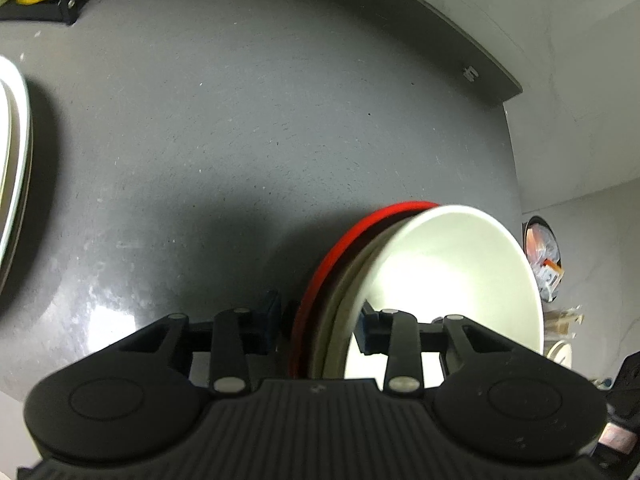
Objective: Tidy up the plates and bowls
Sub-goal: 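Close both grippers on the bowl stack rim and lift it, then carry the bowl stack with both grippers over the 'BAKERY' plate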
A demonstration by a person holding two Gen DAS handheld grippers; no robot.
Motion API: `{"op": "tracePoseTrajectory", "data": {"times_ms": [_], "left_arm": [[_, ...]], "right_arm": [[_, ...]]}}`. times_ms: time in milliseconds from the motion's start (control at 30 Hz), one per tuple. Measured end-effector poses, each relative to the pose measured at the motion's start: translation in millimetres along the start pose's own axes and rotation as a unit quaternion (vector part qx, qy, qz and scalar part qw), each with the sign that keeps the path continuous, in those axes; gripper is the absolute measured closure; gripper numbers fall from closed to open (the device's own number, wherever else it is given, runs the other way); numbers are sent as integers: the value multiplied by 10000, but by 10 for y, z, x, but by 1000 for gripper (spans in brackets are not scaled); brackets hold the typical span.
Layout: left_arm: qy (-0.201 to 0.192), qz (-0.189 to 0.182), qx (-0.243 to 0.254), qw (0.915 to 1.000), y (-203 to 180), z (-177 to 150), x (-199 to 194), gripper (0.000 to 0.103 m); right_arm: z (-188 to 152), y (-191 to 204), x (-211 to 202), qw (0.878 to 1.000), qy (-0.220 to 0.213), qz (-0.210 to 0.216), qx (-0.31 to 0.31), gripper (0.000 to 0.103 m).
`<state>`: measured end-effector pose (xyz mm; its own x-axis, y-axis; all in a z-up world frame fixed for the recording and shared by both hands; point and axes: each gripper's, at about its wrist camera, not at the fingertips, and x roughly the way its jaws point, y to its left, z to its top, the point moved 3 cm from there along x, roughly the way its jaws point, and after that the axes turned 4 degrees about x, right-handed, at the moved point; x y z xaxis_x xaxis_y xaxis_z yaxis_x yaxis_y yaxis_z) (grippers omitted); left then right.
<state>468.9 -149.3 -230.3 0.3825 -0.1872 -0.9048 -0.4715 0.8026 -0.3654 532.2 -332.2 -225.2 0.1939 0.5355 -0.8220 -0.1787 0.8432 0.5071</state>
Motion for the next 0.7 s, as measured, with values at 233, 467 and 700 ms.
{"op": "tracePoseTrajectory", "data": {"times_ms": [233, 467, 700], "left_arm": [[28, -12, -25, 10000, 82, 41, -32, 67], [-27, -67, -148, 9999, 249, 109, -197, 67], [-209, -77, -291, 9993, 510, 223, -467, 67]], "right_arm": [[-17, 85, -35, 9999, -33, 59, -122, 70], [6, 284, -61, 9997, -30, 184, -144, 70], [31, 632, -85, 9985, -93, 269, -458, 71]]}}
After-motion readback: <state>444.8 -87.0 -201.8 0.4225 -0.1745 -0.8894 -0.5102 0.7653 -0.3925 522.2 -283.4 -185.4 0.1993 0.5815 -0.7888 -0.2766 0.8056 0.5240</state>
